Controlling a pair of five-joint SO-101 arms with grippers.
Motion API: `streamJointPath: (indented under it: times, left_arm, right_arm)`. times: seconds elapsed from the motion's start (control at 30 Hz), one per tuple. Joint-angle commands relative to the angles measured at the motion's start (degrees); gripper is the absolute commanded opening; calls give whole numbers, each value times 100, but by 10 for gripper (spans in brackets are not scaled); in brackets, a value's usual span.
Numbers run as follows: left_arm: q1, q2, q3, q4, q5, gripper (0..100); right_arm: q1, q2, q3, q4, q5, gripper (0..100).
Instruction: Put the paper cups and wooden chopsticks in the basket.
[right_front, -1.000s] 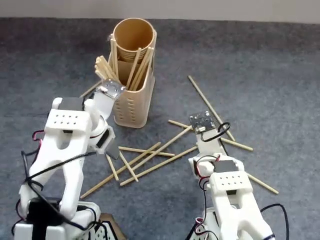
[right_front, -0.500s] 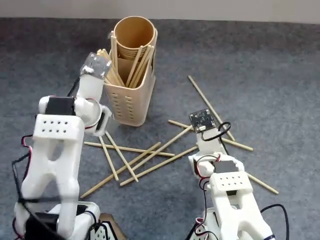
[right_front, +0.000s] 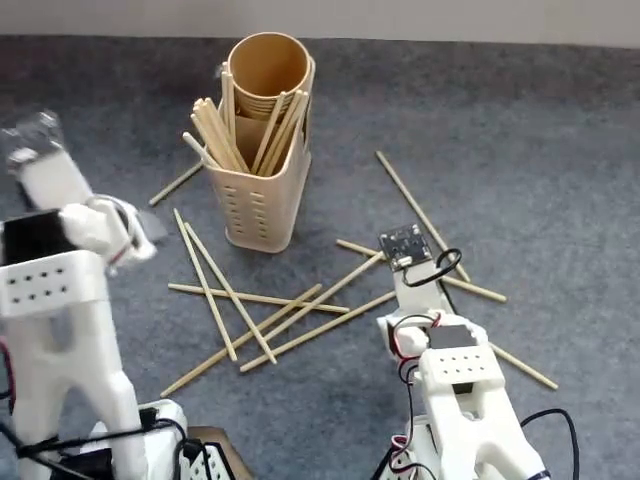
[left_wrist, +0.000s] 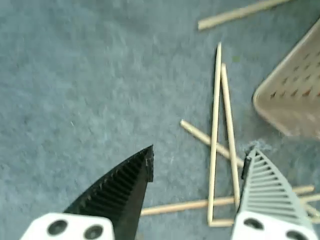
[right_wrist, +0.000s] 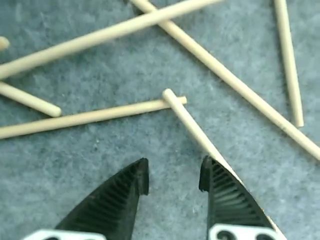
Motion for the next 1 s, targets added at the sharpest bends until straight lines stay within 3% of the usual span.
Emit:
streamJointPath:
  times: [0.0,0.1,0.2,0.6,0.8,0.97]
  left_arm:
    - [716,-92,1367,-229,158,301]
    - [840,-101,2123,-1486,185,298]
    - [875,-92,2624,-2549,818,298]
    - [1604,75,3776,-4800,1688,283]
    - [1587,1754,3618,-5301,1670,104]
    - [1569,3073,2651,-4976,1670,139]
  right_arm:
    - [57,-40,-22,-84,35,177]
    - [57,-40,-22,-84,35,177]
    - [66,-40,-22,-84,35,177]
    - [66,-40,-22,-84,44,177]
    - [66,-40,-22,-84,44,177]
    - [66,-40,-13,-84,44,177]
